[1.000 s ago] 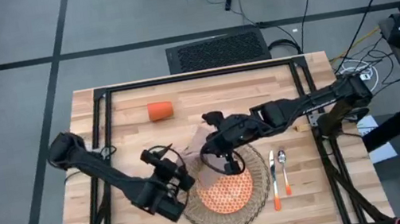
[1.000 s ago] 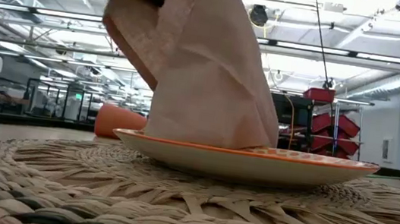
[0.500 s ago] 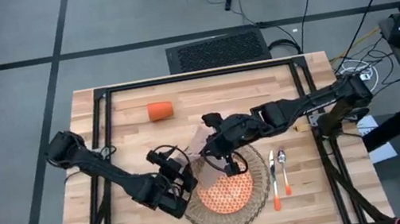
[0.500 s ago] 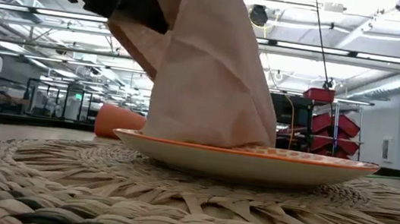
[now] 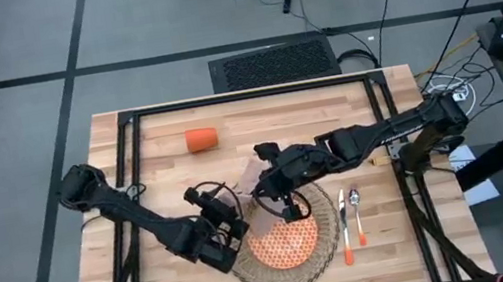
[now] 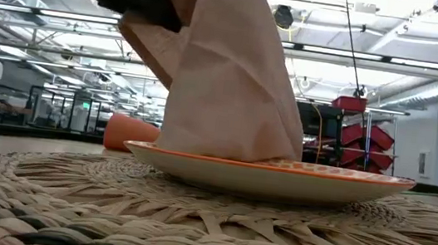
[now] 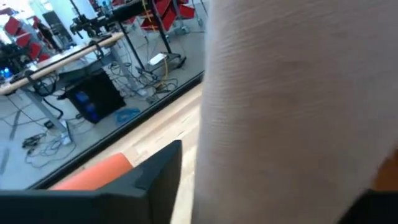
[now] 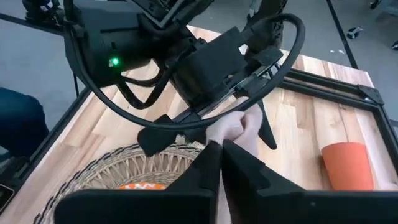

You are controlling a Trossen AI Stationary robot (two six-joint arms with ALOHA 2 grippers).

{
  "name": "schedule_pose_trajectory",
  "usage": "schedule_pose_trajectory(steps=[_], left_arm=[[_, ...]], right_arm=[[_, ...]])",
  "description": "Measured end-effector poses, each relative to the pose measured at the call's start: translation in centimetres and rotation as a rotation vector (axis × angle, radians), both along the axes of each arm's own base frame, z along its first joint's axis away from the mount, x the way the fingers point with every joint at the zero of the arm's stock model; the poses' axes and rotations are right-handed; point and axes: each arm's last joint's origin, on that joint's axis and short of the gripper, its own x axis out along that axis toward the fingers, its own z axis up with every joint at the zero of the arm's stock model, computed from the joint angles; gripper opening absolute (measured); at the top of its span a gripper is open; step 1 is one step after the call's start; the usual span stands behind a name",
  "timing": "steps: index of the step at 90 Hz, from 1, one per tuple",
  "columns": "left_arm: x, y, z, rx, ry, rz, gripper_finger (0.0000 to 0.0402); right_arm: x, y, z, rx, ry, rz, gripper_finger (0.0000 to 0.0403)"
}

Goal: Set table place
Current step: Fold the white napkin

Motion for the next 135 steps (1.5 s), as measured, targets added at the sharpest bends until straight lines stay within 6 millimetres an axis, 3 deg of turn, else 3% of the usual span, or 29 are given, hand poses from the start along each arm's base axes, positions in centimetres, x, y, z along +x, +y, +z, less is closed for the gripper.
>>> schedule_pose_trajectory(steps=[14,24,40,56,80,93,107,127,135], left_arm=[[0.0,-0.1,0.3,0.033,0.083,-0.044,0.0031],[-0.2,-0.4,1.7,0.061,0.121,-0.090,0.0005],[-1.4,-0.2,5.9,0.086,0.113,-0.153,0.0000],[-2.6,0.4,11.8,0.072,0.093,-0.262,0.0000],[-2.8,1.6,19.5,0.050,0.056,-0.390,0.0000],[-2.5,2.7,21.3,0.042,0.095,-0.391,0.0000],[-2.0,4.1,22.7,0.039,0.144,-0.362,0.0000],[-1.2,5.0,24.9,0.062,0.147,-0.342,0.0000],[-0.8,4.9,25.7,0.091,0.149,-0.356,0.0000]], right_arm=[[-0.1,0.0,-0.2,0.009,0.024,-0.009,0.0000],[-0.3,-0.1,-0.5,0.020,0.068,-0.022,0.0000],[-0.9,0.0,-1.2,0.038,0.162,-0.046,0.0000],[-1.4,0.2,-1.7,0.066,0.231,-0.074,0.0005],[-0.9,2.3,-2.7,0.016,0.217,-0.155,0.0081],[0.8,3.8,-4.3,0.007,0.178,-0.138,0.0117],[2.6,6.3,-7.5,-0.036,0.188,-0.111,0.0133],[4.0,8.0,-12.1,-0.194,0.155,-0.408,0.0135],[4.8,8.6,-13.5,-0.209,0.114,-0.444,0.0135]])
